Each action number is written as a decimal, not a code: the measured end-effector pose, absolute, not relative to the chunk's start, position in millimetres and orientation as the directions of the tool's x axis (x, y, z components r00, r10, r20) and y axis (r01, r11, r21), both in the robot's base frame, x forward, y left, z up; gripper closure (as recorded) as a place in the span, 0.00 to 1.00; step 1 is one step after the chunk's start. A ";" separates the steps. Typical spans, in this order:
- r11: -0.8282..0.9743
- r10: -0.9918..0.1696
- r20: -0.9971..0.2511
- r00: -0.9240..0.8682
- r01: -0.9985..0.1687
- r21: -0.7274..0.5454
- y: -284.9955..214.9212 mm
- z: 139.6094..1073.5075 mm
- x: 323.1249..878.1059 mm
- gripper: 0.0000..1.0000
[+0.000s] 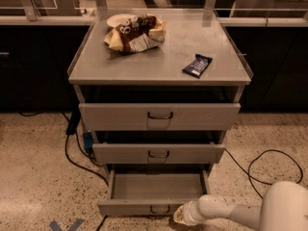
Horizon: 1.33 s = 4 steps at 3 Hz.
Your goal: Close bottom drawer
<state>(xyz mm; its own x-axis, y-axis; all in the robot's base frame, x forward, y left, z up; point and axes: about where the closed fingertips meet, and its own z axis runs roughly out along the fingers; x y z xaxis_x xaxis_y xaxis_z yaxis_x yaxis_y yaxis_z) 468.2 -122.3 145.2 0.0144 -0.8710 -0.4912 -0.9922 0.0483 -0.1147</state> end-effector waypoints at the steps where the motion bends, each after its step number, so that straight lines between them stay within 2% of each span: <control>1: 0.048 -0.871 -0.491 0.016 -0.992 -0.119 -121.8 144.5 469.0 1.00; 2: 0.048 -0.872 -0.489 0.024 -0.990 -0.133 -120.2 142.2 472.4 1.00; 4: -0.010 -0.902 -0.417 0.111 -0.971 -0.239 -117.0 143.4 521.9 1.00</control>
Offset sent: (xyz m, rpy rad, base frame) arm 0.0098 0.0015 -0.0032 -0.0063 -0.0393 -0.0029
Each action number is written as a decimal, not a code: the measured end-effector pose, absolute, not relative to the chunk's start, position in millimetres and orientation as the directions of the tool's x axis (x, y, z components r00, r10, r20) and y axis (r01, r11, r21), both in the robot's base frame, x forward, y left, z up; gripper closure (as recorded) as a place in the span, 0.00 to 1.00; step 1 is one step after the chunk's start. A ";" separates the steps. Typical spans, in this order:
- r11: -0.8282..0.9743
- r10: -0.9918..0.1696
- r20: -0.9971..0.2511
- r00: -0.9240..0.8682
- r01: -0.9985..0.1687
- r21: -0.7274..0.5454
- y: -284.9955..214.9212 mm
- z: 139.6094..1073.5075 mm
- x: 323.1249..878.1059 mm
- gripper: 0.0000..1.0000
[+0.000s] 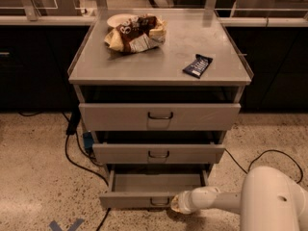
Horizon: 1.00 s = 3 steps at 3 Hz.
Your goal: Close bottom drawer
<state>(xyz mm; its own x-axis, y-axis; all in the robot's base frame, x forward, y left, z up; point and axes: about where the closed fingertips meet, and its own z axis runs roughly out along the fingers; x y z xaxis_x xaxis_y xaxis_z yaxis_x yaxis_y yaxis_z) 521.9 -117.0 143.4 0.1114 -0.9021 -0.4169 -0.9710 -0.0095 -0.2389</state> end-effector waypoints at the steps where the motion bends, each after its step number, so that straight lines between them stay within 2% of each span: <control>1: -0.047 -0.914 -0.375 0.155 -0.958 -0.282 -116.5 146.6 541.5 1.00; 2: -0.025 -0.925 -0.344 0.160 -0.931 -0.365 -125.2 148.5 576.4 1.00; 3: -0.027 -0.928 -0.336 0.162 -0.928 -0.372 -127.7 146.5 580.0 1.00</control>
Offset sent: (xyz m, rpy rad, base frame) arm 0.1031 0.0006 0.0195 -0.1286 -0.2976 -0.0563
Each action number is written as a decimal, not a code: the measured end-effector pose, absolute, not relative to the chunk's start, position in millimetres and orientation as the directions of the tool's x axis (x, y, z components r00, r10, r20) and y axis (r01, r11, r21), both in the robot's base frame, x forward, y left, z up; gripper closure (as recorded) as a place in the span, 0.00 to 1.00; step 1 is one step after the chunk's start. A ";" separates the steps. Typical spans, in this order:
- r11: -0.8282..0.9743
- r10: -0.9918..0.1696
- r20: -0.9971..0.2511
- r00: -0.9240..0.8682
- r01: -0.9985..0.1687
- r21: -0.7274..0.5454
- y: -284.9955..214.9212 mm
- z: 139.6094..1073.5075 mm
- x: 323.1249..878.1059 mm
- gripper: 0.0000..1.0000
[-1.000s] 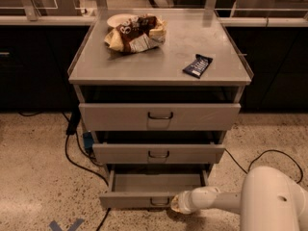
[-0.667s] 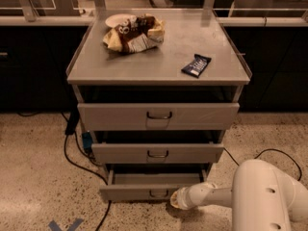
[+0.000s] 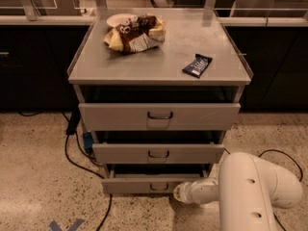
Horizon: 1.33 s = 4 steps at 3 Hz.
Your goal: Close bottom drawer
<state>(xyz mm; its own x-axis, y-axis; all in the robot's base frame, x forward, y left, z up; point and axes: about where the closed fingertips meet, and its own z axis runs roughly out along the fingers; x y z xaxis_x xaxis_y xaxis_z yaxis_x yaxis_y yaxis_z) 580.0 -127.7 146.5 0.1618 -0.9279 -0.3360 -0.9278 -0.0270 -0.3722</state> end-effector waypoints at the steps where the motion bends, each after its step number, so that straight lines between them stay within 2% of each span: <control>1: -0.032 -0.912 -0.359 0.197 -0.908 -0.418 -120.2 140.6 580.2 1.00; 3: 0.023 -0.844 -0.474 0.251 -0.866 -0.499 -73.3 147.7 582.2 1.00; 4: 0.008 -0.831 -0.477 0.285 -0.852 -0.523 -63.5 161.8 595.1 1.00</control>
Offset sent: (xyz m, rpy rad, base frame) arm 0.0467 -0.0001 -0.0127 0.3042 -0.2035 0.1048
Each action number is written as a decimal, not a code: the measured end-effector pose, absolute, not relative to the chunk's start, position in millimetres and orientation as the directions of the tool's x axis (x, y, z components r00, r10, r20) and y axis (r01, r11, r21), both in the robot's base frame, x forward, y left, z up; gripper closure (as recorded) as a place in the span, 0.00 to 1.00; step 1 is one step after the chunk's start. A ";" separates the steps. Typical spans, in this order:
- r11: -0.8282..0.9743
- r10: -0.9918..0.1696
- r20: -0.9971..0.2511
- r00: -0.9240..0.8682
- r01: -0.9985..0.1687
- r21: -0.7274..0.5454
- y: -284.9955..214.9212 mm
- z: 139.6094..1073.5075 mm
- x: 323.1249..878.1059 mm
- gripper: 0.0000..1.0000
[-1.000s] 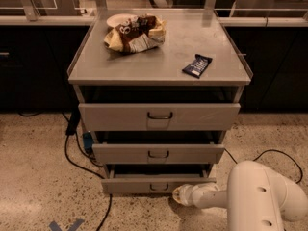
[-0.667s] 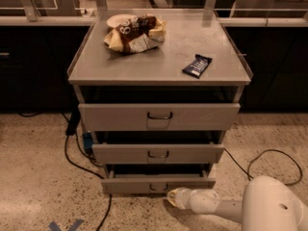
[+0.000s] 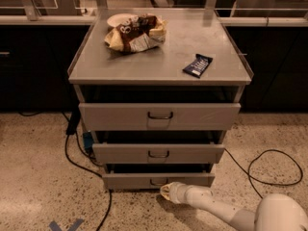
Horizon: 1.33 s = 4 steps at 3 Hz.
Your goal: Close bottom drawer
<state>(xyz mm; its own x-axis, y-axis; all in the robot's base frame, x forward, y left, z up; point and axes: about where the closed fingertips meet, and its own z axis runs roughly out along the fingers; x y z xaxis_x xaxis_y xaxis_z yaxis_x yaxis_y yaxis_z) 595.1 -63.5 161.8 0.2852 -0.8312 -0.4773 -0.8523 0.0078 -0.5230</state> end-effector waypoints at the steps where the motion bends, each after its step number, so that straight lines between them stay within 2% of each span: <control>1: 0.005 -0.850 -0.444 0.282 -0.839 -0.544 -72.8 153.7 605.4 1.00; 2: 0.010 -0.878 -0.398 0.267 -0.820 -0.572 -94.5 142.7 618.8 1.00; 4: -0.002 -0.874 -0.389 0.292 -0.801 -0.598 -85.0 147.5 629.9 1.00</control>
Offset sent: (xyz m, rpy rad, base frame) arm 0.0104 -0.0094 -0.0081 -0.0310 -0.0243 -0.0167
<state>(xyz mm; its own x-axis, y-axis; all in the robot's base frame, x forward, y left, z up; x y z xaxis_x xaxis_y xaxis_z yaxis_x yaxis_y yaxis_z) 629.9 -85.0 147.5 0.2923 -0.8736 -0.3891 -0.8014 -0.0017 -0.5981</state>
